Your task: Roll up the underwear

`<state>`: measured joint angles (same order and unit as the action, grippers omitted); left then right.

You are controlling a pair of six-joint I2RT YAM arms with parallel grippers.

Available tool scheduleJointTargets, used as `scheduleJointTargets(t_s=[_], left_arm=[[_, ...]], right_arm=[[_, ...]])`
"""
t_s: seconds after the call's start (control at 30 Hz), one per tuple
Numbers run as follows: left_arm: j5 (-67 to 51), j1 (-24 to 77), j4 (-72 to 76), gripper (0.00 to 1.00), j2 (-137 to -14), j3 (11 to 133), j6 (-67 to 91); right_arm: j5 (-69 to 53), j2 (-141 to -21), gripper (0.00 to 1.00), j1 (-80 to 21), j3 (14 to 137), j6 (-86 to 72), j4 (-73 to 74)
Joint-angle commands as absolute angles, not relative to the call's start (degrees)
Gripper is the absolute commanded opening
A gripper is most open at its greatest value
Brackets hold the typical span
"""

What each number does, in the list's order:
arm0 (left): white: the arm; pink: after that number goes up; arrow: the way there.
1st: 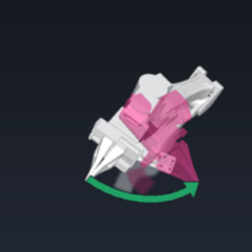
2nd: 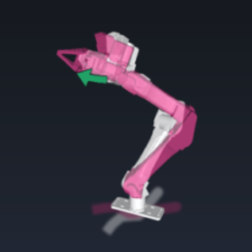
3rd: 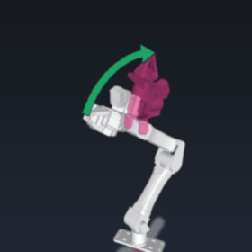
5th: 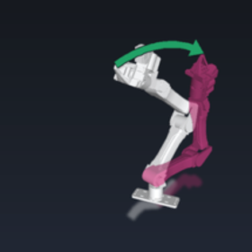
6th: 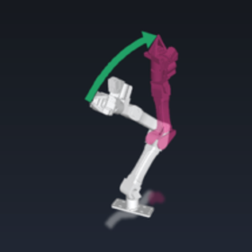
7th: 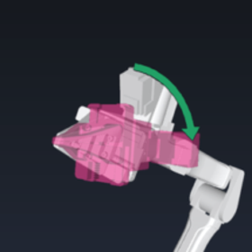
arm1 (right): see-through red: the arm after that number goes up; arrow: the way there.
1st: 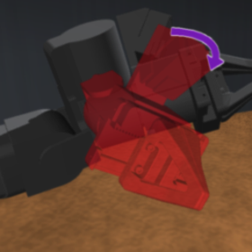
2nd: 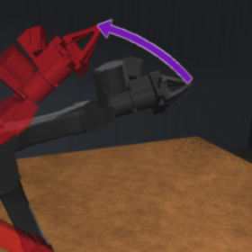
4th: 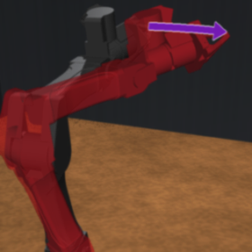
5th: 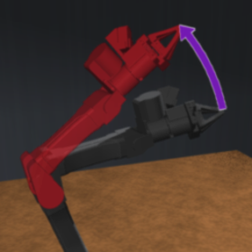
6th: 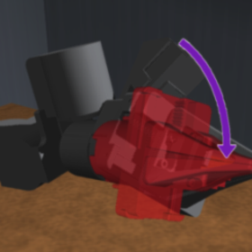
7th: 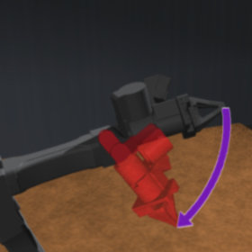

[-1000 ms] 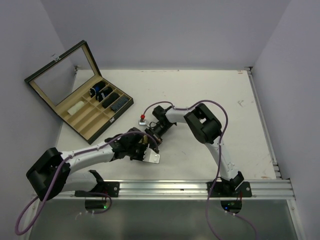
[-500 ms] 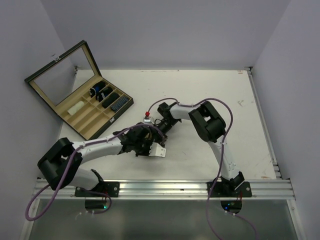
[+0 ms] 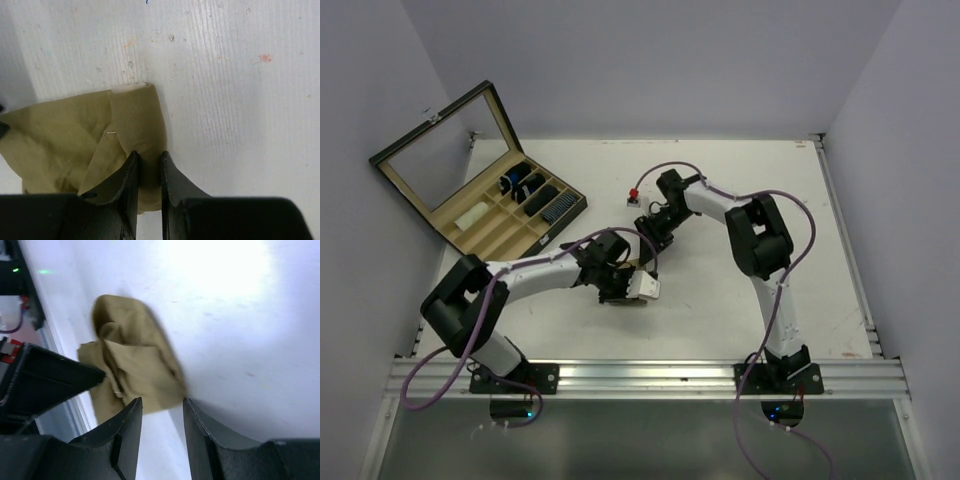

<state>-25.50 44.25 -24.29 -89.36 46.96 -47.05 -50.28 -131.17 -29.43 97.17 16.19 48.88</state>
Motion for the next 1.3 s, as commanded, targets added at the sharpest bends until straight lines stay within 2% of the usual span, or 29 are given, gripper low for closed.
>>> scheduleJointTargets(t_s=[0.0,0.17,0.5,0.63,0.7,0.87,0.97,1.27], left_arm=[[-28.5,42.8,-37.6,0.0,-96.1,46.0,-48.1],[-33.9,35.5,-44.1,0.0,-105.2,53.9,-51.8],[-37.8,26.9,-58.9,0.02,-128.1,77.3,-55.6],[-37.2,25.7,-61.8,0.04,-134.9,84.1,-57.0],[-36.7,25.2,-63.2,0.04,-136.7,87.3,-57.2],[-36.5,24.6,-63.6,0.05,-139.1,89.4,-57.4],[-36.7,24.4,-63.3,0.06,-139.9,89.7,-56.9],[-36.9,24.1,-63.1,0.08,-140.4,89.6,-57.0]], right_arm=[[-44.5,-125.8,0.42,-25.5,99.6,18.8,49.0],[-44.0,-117.2,0.42,-21.6,94.8,22.7,48.3],[-42.7,-95.8,0.42,-22.2,75.3,30.5,43.1],[-39.0,-90.2,0.41,-27.8,69.9,33.0,39.3],[-33.4,-87.6,0.41,-34.0,66.7,34.0,35.4],[-25.4,-88.2,0.44,-46.7,63.8,38.4,29.4],[-22.9,-91.0,0.45,-50.7,63.0,39.7,24.3],[-19.6,-97.6,0.47,-53.9,61.2,42.4,16.1]])
